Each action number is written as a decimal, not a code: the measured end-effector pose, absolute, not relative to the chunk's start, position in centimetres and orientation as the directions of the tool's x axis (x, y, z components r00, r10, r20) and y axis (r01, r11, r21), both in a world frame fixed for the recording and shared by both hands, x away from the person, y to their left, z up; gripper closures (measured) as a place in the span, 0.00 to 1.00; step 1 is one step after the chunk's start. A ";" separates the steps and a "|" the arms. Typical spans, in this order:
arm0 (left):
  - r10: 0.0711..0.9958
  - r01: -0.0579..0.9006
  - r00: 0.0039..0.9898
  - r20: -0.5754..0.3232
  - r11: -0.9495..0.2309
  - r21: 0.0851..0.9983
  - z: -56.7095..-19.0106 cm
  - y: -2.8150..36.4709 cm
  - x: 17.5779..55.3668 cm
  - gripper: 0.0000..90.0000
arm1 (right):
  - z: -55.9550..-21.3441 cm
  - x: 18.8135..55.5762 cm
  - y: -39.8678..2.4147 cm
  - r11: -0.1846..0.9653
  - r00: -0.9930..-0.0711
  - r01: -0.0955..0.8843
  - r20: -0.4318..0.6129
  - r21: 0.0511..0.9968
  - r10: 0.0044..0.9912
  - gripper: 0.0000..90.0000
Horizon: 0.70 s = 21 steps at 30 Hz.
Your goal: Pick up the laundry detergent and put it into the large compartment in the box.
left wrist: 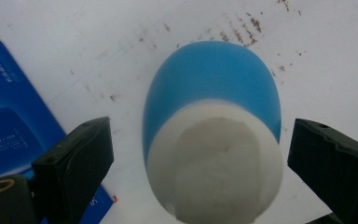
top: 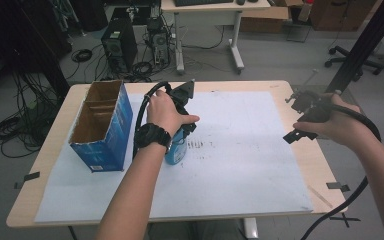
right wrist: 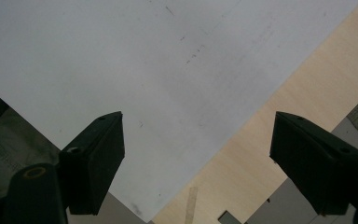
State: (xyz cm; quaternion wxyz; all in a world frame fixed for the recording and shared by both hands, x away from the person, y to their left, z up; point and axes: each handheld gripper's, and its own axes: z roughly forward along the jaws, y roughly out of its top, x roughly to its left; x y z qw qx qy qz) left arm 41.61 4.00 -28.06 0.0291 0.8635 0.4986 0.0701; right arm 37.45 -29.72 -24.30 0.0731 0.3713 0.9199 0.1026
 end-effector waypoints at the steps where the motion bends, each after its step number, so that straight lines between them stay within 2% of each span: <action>1: 0.866 0.858 0.491 0.091 -0.499 0.120 -28.2 4.0 41.6 0.08 | -24.3 37.5 -29.7 0.704 -0.714 0.668 -0.058 0.241 0.698 0.20; 9: 0.862 0.856 0.498 0.090 -0.506 0.111 -28.8 3.8 41.7 0.09 | -24.6 37.5 -29.9 0.702 -0.713 0.670 -0.055 0.242 0.699 0.20; 21: 0.872 0.866 0.481 0.092 -0.489 0.109 -29.2 3.9 41.9 0.18 | -24.7 37.5 -30.0 0.700 -0.712 0.671 -0.052 0.243 0.701 0.20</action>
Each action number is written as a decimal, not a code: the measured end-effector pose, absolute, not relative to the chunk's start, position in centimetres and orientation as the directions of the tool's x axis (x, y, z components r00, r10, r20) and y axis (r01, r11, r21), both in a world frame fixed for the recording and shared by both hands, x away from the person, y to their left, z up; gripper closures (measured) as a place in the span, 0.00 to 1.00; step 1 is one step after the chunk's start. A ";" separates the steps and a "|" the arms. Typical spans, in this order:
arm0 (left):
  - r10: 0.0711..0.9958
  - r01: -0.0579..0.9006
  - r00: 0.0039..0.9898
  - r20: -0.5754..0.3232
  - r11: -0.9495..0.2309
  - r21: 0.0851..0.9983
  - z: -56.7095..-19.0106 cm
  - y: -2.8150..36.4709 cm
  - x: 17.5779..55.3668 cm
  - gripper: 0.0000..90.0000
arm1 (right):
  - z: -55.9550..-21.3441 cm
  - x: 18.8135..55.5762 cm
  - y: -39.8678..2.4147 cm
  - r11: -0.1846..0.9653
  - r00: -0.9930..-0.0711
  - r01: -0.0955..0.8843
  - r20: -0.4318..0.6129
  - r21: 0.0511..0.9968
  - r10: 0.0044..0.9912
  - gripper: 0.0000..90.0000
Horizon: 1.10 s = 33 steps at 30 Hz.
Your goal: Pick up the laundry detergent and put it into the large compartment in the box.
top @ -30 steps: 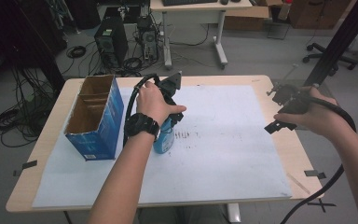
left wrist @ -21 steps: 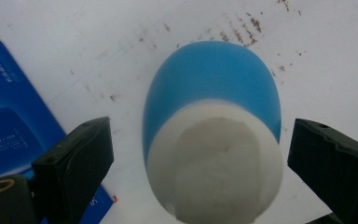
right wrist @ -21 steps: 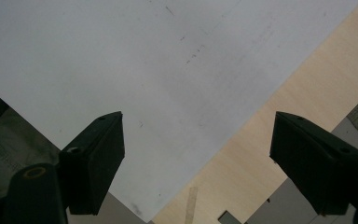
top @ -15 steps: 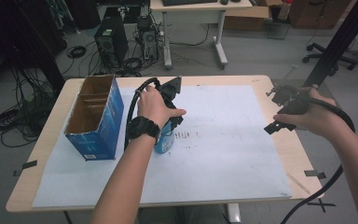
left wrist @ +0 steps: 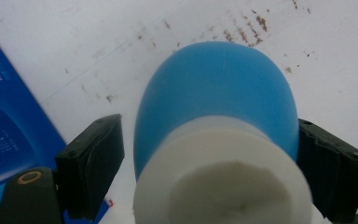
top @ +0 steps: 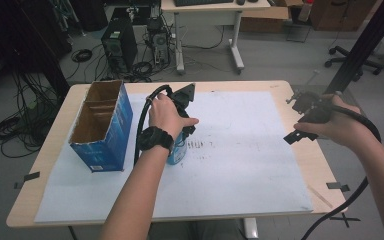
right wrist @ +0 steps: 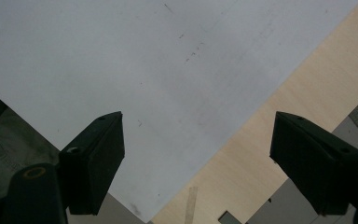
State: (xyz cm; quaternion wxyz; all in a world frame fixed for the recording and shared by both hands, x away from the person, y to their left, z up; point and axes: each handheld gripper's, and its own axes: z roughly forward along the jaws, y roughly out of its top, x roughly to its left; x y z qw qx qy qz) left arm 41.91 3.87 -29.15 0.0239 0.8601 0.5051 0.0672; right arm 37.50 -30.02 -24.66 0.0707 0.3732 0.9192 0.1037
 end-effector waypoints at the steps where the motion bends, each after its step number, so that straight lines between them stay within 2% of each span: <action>1: 0.872 0.865 0.481 0.093 -0.489 0.109 -29.2 3.9 41.9 0.19 | -24.7 37.5 -30.0 0.698 -0.710 0.673 -0.051 0.243 0.702 0.20; 8: 0.873 0.867 0.480 0.091 -0.487 0.102 -29.4 3.9 42.0 0.30 | -24.6 37.5 -30.0 0.702 -0.714 0.669 -0.053 0.244 0.699 0.20; 17: 0.876 0.871 0.478 0.068 -0.483 0.095 -29.6 4.0 42.1 0.39 | -24.7 37.4 -30.0 0.703 -0.714 0.669 -0.052 0.241 0.698 0.20; 33: 0.879 0.875 0.475 0.042 -0.477 0.082 -29.4 4.0 42.3 0.41 | -24.6 37.5 -30.1 0.703 -0.714 0.669 -0.053 0.241 0.698 0.20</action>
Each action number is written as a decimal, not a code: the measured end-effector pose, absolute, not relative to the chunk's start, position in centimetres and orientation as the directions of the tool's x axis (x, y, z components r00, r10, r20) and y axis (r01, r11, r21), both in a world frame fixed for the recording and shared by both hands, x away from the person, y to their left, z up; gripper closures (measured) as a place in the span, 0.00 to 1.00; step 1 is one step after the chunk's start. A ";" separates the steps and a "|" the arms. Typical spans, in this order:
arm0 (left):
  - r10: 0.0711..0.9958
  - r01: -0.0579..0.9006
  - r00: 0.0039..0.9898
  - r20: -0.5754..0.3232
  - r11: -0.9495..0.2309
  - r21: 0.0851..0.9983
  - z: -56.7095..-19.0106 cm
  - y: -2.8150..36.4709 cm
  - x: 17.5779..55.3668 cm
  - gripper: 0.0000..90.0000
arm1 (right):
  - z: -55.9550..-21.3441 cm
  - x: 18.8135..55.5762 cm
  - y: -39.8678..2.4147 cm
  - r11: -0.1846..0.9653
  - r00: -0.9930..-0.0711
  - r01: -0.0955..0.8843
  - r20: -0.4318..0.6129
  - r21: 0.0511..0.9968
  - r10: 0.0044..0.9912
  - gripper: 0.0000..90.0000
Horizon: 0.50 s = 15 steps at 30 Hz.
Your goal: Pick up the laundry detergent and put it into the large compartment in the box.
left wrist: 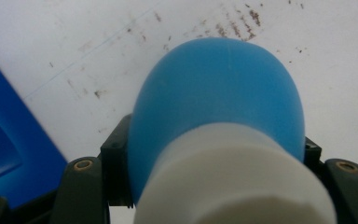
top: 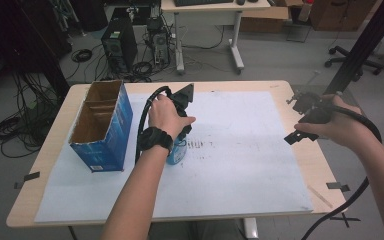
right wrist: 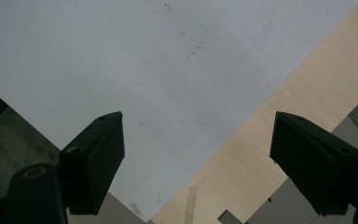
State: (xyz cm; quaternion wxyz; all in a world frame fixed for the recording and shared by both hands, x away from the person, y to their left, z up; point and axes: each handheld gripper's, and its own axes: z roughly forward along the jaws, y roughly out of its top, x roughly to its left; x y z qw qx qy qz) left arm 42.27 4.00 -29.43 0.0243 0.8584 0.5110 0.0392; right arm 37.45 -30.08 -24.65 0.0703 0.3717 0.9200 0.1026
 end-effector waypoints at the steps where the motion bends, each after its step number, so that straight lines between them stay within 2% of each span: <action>1: 0.879 0.875 0.475 0.041 -0.477 0.080 -29.4 4.0 42.3 0.41 | -24.6 37.5 -30.1 0.702 -0.714 0.670 -0.053 0.241 0.699 0.20; 15: 0.881 0.878 0.472 0.041 -0.474 0.065 -29.3 3.9 42.3 0.42 | -24.6 37.4 -30.1 0.703 -0.714 0.669 -0.054 0.243 0.698 0.19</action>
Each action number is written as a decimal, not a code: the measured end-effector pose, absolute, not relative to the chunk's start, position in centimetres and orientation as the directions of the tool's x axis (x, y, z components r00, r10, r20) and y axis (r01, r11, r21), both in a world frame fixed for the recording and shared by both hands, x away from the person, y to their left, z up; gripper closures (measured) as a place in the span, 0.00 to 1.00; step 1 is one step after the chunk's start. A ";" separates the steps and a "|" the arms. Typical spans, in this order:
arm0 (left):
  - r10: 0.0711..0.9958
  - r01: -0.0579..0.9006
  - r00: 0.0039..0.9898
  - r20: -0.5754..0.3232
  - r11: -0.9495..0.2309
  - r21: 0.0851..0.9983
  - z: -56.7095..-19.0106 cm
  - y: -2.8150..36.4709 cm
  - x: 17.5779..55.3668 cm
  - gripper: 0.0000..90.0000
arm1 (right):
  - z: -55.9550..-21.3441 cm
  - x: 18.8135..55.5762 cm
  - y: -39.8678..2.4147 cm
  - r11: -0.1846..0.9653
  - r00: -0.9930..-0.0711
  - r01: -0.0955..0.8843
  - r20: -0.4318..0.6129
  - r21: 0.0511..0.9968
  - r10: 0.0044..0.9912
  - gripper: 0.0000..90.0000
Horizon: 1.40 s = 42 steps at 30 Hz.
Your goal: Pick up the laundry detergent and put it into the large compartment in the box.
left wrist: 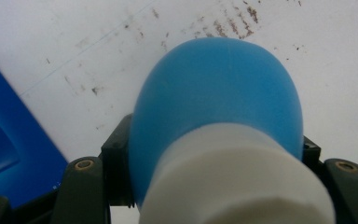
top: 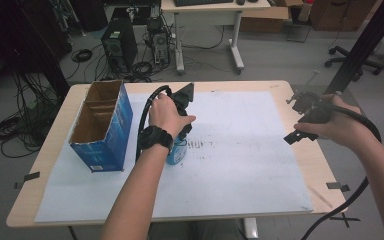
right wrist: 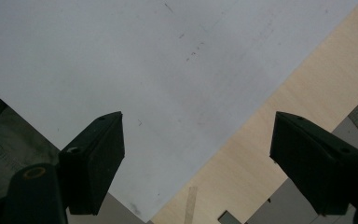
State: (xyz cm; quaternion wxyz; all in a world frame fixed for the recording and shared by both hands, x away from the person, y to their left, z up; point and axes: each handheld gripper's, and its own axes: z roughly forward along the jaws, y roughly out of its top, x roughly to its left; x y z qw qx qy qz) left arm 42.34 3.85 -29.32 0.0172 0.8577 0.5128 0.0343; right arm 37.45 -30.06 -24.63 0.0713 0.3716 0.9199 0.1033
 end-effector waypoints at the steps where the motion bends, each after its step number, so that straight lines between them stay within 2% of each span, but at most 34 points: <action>1: 0.881 0.879 0.471 0.042 -0.473 0.061 -29.3 3.8 42.3 0.42 | -24.6 37.4 -30.1 0.703 -0.714 0.668 -0.054 0.244 0.698 0.20; 42: 0.884 0.881 0.467 0.038 -0.468 0.065 -23.3 3.6 41.5 0.42 | -23.9 37.0 -30.0 0.707 -0.718 0.662 -0.061 0.247 0.694 0.20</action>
